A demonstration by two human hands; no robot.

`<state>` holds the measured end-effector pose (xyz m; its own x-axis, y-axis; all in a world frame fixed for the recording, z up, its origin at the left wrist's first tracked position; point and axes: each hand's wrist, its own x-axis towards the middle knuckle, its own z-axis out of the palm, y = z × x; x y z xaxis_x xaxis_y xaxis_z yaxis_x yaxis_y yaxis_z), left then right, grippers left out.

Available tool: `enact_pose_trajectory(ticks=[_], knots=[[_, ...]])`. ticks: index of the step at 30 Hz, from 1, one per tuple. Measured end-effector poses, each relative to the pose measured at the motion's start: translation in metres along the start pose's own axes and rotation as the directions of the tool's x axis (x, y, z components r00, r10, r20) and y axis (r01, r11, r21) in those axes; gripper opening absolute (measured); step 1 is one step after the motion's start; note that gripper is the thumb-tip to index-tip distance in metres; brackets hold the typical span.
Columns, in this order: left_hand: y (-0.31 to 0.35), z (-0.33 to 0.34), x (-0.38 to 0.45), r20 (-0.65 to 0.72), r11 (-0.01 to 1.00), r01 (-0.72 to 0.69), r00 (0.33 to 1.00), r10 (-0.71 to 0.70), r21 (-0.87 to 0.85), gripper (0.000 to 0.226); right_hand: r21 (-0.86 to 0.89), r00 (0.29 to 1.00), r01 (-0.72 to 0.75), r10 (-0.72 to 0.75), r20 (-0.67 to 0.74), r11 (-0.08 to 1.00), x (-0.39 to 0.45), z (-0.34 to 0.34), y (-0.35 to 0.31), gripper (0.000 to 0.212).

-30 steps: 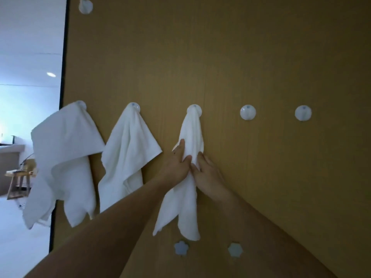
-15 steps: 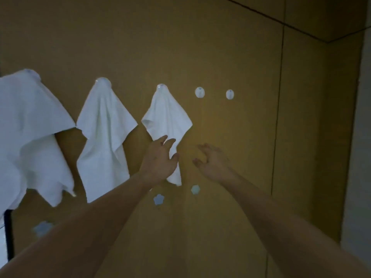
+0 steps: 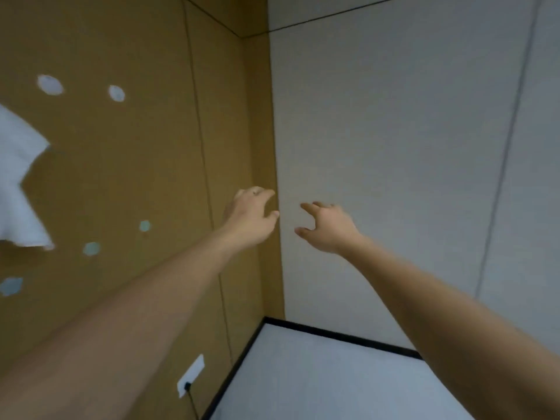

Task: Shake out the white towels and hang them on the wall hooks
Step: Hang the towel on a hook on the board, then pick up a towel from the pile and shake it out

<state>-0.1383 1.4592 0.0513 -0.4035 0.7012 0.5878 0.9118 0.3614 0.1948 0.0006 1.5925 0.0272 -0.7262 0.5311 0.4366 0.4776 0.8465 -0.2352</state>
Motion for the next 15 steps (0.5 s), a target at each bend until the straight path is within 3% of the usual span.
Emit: enact_pose_trajectory(ticks=[7,15], knots=[[0.263,0.137,-0.02,0.175,0.94,-0.253,0.939,0.296,-0.23,0.054,-0.136,0.931,-0.357,0.364,0.028,0.924,-0.186,-0.07,0.237,0.074],[0.554,0.246,-0.105,0.324,0.769,-0.417,0.731,0.6,-0.484,0.059,-0.198,0.674,-0.725,0.739,-0.004,0.66,-0.417,-0.16,0.425,0.077]])
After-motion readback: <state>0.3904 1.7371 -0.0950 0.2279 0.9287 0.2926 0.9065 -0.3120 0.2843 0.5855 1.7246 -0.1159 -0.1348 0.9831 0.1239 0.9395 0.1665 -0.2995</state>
